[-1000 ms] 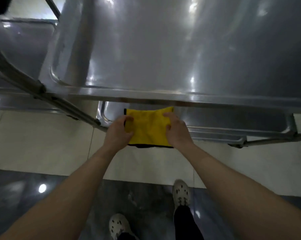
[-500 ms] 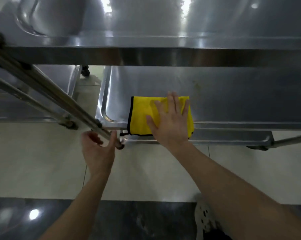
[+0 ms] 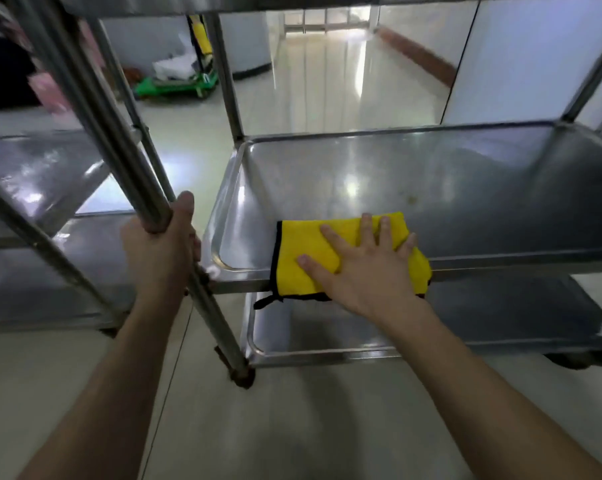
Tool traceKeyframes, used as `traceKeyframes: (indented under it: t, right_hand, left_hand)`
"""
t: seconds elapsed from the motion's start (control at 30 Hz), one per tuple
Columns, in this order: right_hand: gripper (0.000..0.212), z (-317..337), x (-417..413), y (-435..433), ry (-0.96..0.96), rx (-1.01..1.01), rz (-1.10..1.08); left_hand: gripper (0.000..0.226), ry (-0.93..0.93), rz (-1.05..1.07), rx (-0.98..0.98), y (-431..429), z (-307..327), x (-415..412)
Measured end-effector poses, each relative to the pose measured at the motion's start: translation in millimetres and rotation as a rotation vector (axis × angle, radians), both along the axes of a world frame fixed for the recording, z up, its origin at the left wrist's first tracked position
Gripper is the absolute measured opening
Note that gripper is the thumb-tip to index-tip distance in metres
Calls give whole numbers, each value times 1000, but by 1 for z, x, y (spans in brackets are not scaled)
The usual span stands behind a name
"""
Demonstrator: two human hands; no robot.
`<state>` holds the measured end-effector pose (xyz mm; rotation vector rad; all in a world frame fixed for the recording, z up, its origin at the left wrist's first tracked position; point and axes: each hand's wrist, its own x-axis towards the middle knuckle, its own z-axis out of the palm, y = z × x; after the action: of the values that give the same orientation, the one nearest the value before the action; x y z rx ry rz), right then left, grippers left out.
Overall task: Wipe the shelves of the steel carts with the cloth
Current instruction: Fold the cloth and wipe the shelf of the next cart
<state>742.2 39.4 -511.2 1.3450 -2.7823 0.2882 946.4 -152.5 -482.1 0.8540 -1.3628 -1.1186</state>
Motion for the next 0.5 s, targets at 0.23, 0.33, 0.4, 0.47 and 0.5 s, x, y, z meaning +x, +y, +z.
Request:
traceKeyframes:
  t: [0.23,0.33,0.4,0.47,0.5]
  right_hand:
    - [96,-2,5,-8,91,-17,-50]
    - [92,4,9,-17,68,16,-58]
    - [89,6,8,-28,65,24,-66]
    - [88,4,6,-38,77,19,-72]
    - [88,3,6,-44,83,16,-71]
  left_hand:
    - [59,-23,82,50,5,5,-9]
    - [61,-43,98,48,13,13,-7]
    - [52,-45,115,52,10,16,-8]
    - [49,-37,125,29,3,14,-8]
    - [49,-31,121,22,-3,13,-8]
